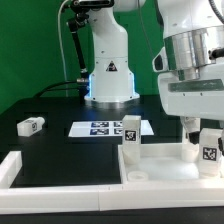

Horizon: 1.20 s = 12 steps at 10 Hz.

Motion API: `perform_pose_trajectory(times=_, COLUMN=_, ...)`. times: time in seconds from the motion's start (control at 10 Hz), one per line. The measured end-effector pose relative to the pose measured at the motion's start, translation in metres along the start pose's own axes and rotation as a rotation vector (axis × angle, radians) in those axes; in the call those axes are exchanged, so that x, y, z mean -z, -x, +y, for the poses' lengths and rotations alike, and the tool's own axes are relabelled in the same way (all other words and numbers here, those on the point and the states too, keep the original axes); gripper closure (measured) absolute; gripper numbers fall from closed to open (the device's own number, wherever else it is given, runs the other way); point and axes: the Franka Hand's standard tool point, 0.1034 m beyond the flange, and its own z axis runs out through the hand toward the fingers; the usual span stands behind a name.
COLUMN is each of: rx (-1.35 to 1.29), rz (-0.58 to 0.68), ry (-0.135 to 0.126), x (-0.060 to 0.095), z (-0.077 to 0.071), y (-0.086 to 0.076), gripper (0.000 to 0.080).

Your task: Assemble square table

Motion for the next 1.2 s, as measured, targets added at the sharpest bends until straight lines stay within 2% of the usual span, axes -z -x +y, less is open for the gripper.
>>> perform_pose_trajectory(times=0.6, rx=0.000, rz=0.000, ry=0.000, x=0.0000, z=0.0000, y=0.0000, gripper=0.0150)
perform_pose_trajectory(times=0.7, rx=0.198, rz=0.010, ry=-0.012, x=0.0000, z=-0.0019, y=-0.0029, gripper=0.0150)
perform_pose_trajectory(times=0.8, rx=0.248, rz=0.010, ry=0.011, x=0.0001, z=-0.0003, y=-0.0027, gripper=0.0150)
perform_pose_trajectory(times=1.1, rx=0.675, rz=0.026, ry=0.117, x=0.0027, z=0.0009, y=-0.0048, gripper=0.0150)
perform_pose_trajectory(times=1.2, rx=0.786, rz=0.031, ry=0.136, x=0.0017, z=0.0011, y=-0.0015, gripper=0.0150)
